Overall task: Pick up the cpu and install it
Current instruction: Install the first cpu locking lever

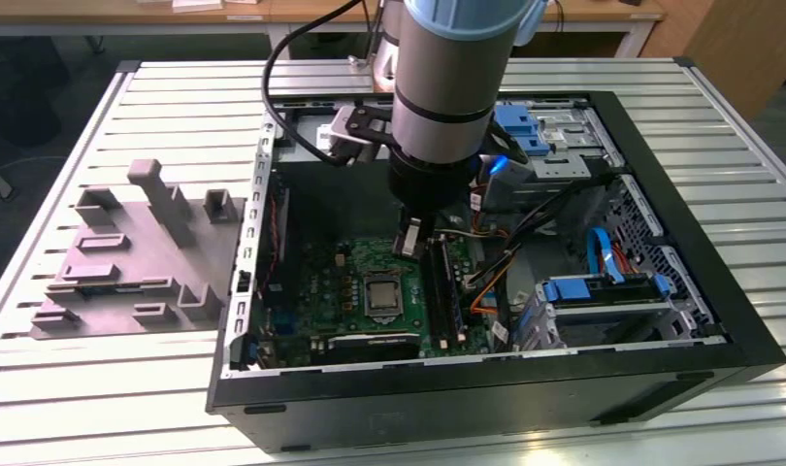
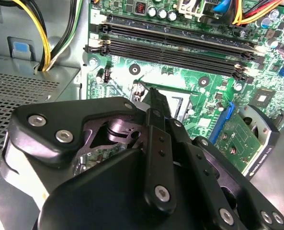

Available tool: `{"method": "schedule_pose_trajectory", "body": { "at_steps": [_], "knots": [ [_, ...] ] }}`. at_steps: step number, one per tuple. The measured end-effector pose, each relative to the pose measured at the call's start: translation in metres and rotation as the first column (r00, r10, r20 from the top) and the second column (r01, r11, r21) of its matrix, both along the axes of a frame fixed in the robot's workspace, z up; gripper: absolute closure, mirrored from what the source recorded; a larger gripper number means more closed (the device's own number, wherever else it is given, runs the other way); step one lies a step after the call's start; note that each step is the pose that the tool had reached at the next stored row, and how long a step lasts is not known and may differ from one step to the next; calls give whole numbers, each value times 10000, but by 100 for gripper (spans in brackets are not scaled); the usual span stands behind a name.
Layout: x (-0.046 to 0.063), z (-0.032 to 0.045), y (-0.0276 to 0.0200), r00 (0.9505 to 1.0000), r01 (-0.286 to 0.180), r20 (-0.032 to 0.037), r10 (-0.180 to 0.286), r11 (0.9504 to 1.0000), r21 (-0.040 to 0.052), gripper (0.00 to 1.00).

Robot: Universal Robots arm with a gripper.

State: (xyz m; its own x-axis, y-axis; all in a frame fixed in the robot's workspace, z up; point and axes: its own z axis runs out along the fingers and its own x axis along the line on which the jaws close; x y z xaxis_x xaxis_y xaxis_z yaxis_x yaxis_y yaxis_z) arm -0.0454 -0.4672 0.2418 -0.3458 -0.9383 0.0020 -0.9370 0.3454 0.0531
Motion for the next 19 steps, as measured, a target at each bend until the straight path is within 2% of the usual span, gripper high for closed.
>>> {"method": "schedule_pose_trajectory", "body": {
  "at_steps": [7, 12, 15, 19],
  "knots": [
    [0, -3, -1, 10000, -18, 0, 18, 10000, 0, 89],
    [0, -14, -3, 9984, -568, -1, 568, 9984, -3, 89],
    [-2, -16, -25, 9981, -624, 0, 624, 9980, -7, 89],
    [-8, -17, -84, 9978, -668, 0, 668, 9978, -7, 89]
  ]
}}
